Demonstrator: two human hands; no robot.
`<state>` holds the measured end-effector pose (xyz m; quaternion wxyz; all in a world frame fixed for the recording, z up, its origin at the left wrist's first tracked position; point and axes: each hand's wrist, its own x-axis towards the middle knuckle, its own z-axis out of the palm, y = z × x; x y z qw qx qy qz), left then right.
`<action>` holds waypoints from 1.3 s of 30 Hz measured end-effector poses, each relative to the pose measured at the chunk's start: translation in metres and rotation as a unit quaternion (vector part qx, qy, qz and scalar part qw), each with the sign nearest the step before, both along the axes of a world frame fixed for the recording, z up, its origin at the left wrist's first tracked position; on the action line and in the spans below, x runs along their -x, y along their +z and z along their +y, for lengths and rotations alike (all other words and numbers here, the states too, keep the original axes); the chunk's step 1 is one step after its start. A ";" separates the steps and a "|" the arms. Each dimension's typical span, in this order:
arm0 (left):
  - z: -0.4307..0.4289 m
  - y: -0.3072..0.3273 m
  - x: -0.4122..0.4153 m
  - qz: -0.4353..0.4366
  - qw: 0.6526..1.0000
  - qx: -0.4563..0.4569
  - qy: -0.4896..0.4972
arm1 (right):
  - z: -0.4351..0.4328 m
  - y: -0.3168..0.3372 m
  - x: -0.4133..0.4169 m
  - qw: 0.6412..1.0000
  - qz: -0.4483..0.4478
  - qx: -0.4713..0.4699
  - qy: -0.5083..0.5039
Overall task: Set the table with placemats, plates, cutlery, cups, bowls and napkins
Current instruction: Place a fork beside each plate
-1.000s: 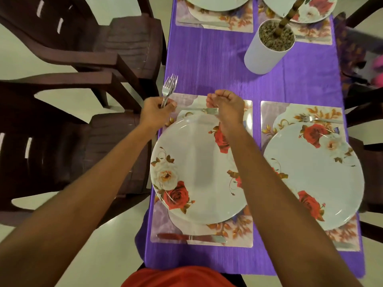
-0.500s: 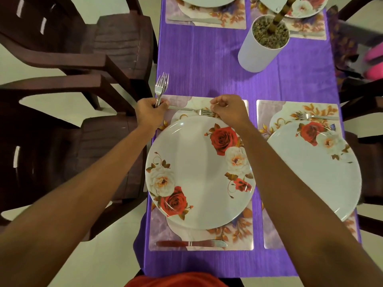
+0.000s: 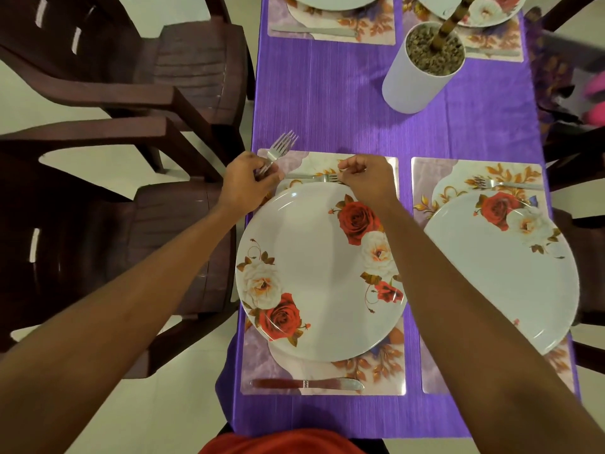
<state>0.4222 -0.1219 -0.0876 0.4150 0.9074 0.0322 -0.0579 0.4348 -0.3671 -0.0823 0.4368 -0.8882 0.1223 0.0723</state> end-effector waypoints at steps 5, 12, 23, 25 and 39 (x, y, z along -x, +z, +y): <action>0.005 -0.001 -0.002 0.001 0.998 -0.032 -0.049 | 0.001 -0.002 0.001 1.000 -0.007 0.000 -0.015; 0.003 -0.005 -0.006 0.004 0.999 -0.036 -0.035 | 0.001 -0.004 0.003 0.999 -0.011 -0.008 -0.029; 0.004 -0.001 -0.009 0.016 0.999 -0.029 -0.031 | -0.009 0.007 0.006 0.998 0.003 -0.026 -0.053; 0.006 0.002 -0.005 -0.002 0.999 -0.023 -0.031 | -0.013 0.016 0.015 0.997 -0.028 -0.013 -0.077; -0.013 0.071 0.147 0.163 0.935 0.313 0.032 | 0.081 0.065 0.207 0.955 -0.048 -0.226 -0.188</action>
